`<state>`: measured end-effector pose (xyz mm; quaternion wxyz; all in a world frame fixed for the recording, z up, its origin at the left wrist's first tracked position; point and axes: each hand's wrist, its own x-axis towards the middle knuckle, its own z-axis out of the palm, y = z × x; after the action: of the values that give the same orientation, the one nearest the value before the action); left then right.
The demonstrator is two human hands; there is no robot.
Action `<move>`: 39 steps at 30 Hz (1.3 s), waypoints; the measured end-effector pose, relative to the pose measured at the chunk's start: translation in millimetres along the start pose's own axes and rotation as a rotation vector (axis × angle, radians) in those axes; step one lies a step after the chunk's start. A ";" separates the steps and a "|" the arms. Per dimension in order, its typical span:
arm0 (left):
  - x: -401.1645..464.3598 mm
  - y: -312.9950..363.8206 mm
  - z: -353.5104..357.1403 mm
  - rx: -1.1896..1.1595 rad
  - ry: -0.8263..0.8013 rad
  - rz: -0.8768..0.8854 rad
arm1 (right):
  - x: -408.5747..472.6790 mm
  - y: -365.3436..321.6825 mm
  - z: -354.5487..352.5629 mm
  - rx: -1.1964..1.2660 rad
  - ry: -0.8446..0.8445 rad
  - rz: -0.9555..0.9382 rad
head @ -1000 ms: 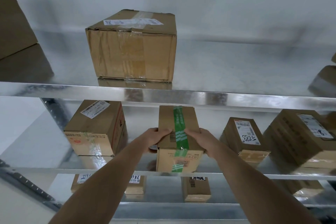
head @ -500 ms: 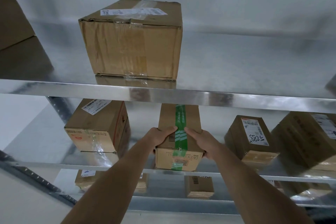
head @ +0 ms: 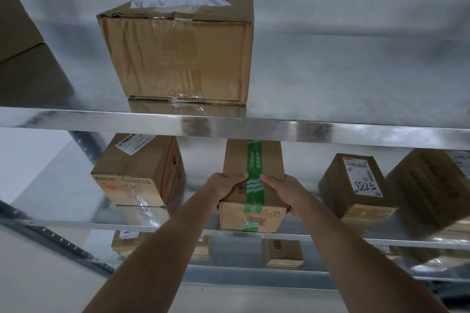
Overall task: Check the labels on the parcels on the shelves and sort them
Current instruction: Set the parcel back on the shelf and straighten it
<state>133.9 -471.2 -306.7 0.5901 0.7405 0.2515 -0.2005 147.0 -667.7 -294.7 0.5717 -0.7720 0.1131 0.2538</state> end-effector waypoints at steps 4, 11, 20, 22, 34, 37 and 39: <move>6.1 -0.9 0.1 -0.013 0.012 0.002 | 1.4 -0.1 0.7 0.013 0.001 0.000; 7.5 -3.1 2.5 0.007 0.027 0.004 | -5.6 -2.9 2.6 0.008 0.014 0.017; -15.4 -0.2 7.0 -0.046 0.140 0.093 | -18.7 -2.3 4.0 -0.013 0.045 0.030; -20.0 -1.9 1.4 -0.041 0.141 0.095 | -21.9 -2.6 4.2 0.051 0.039 0.070; -21.3 -17.6 2.9 -0.400 -0.062 0.141 | -34.7 -8.1 -31.1 0.133 0.149 -0.052; -28.2 -10.2 3.5 -0.186 -0.017 0.205 | -32.3 -2.7 -27.4 0.004 0.198 -0.020; -41.3 2.0 5.9 -0.114 -0.003 0.162 | -28.8 1.3 -23.1 -0.068 0.237 -0.042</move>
<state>102.3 -482.9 -281.9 0.6460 0.7233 0.2008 -0.1384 128.1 -693.2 -275.7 0.5331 -0.8176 0.1552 0.1523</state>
